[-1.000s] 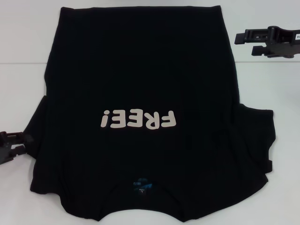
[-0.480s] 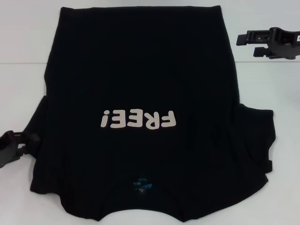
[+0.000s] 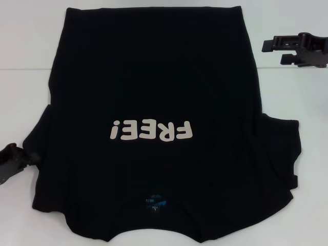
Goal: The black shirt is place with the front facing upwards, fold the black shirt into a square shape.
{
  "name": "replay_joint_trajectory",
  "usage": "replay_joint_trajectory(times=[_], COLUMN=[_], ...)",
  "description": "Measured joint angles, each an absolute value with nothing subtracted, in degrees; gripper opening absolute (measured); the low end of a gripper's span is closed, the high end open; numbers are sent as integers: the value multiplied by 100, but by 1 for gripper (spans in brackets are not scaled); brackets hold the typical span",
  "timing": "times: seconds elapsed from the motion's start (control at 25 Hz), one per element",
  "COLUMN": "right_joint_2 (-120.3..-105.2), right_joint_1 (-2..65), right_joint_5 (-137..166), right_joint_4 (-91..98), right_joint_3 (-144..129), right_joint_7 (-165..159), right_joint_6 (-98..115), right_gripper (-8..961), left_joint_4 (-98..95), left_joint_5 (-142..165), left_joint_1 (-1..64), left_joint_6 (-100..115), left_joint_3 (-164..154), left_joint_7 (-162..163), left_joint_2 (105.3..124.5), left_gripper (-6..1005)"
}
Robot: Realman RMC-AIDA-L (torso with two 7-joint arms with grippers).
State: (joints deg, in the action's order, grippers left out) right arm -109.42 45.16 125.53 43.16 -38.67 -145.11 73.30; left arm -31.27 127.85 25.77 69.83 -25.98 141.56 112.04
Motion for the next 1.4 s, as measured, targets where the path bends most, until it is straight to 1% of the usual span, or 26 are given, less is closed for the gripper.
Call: replay_joint_trajectory(times=[0.16,0.36,0.52,0.8,0.88,1.04,1.16,1.28,1.4], right_joint_2=[-10942,-10935,-10926,-10924,-10924,-10924,-10924,-10924,-10925], right_joint_1=[4515,4516,4517,4512,4511,4516,4532,4542,4544], right_joint_5=[12546,12536,12532,12527,12524,12524,12524,12524,12524], right_joint_4=[4316,4314,4311,4306,4306,4306,4306,4306,4306], right_joint_3=[-3867,-3867,-3867,-3867,-3862,-3859,-3857,-3858,-3858], right_joint_7=[-14511,-14511,-14511,-14511,-14510,-14511,-14510,-14511,-14536], right_joint_6=[7333,7339,7339,7333,7329,7316,7314,7313,7312], right_gripper=[857,857,856,856,857,856,856,856,856], left_joint_4=[-3132,-3146,-3192,-3366,-3372,-3412,-3625,-3724,-3801], left_joint_5=[12788,12789,12789,12789,12788,12880,13444,13601,13612], left_joint_1=[2576,2572,2508,2386,2386,2496,2761,2804,2723], left_joint_6=[7007,7034,6988,6983,6982,7004,7050,7068,7072], left_joint_3=[-2587,-2587,-2558,-2321,-2276,-2296,-2307,-2293,-2273], left_joint_7=[14156,14127,14213,14301,14302,14368,14675,14786,14821], left_joint_2=[11176,11073,10963,10947,10905,10746,10598,10594,10674], left_gripper=[82,1,1,2,2,2,2,2,3])
